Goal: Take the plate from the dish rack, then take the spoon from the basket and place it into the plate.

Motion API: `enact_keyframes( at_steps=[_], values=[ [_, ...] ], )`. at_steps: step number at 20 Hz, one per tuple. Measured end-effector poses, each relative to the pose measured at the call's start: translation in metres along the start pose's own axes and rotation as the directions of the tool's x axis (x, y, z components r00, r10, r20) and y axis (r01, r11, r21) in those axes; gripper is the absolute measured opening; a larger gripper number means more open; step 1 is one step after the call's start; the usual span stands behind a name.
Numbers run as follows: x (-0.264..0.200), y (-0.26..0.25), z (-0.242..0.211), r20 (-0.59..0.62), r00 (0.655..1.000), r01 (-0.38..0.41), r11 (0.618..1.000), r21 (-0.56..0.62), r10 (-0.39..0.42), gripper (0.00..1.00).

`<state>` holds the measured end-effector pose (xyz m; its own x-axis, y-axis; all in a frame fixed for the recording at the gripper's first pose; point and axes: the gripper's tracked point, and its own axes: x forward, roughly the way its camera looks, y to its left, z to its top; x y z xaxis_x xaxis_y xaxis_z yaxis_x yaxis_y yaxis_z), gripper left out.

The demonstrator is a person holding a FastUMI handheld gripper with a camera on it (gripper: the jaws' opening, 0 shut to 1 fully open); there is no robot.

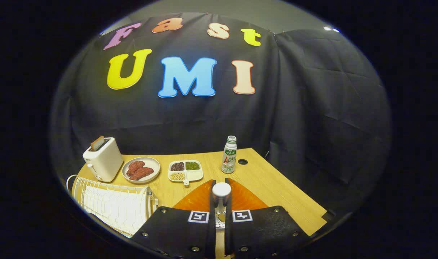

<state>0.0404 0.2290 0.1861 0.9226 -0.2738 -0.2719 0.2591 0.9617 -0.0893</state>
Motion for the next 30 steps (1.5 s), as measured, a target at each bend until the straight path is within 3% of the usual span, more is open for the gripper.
enact_keyframes(
  at_steps=[4,7,12,16,23,30],
  values=[
    [-0.044,0.052,0.009,0.032,0.993,-0.108,0.99,-0.085,0.111,0.09],
    [-0.081,0.105,-0.005,0.019,0.97,-0.24,0.965,-0.102,0.243,0.09],
    [-0.146,0.178,-0.056,-0.059,0.898,-0.439,0.893,-0.099,0.435,0.1],
    [-0.181,0.216,-0.104,-0.142,0.835,-0.54,0.841,-0.03,0.532,0.09],
    [-0.185,0.245,-0.162,-0.227,0.761,-0.583,0.794,0.173,0.608,0.09],
    [-0.165,0.254,-0.198,-0.257,0.708,-0.547,0.741,0.389,0.658,0.11]
  ],
)
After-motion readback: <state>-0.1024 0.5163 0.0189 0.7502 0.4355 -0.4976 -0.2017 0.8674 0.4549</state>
